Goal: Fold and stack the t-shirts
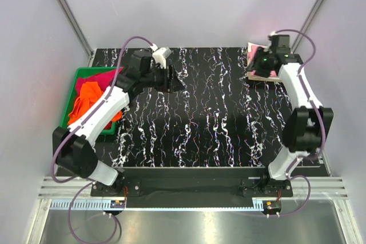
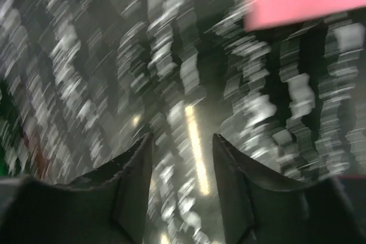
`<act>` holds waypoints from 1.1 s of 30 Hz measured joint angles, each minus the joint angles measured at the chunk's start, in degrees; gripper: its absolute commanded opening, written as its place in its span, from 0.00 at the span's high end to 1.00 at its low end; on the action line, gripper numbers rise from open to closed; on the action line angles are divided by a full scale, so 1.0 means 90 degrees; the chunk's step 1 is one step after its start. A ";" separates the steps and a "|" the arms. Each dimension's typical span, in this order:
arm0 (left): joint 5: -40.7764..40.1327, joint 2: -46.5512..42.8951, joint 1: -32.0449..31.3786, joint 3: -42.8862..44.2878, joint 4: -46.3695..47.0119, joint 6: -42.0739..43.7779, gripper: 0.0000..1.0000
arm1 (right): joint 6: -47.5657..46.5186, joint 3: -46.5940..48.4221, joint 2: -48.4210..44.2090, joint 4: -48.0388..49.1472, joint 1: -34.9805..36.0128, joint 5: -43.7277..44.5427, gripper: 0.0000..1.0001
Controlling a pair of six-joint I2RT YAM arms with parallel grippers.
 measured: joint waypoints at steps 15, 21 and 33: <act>-0.1120 -0.1792 0.0092 -0.0177 0.0134 0.0257 0.01 | 0.1333 -0.2132 -0.3891 0.0153 0.1603 -0.1030 0.00; -0.1047 -0.1970 0.0092 -0.0369 0.0335 0.0257 0.01 | 0.1622 -0.2232 -0.4286 0.0335 0.1603 -0.0714 0.00; -0.0952 -0.1987 0.0109 -0.0386 0.0442 0.0255 0.01 | 0.1775 -0.2421 -0.4228 0.0408 0.1603 -0.0449 0.00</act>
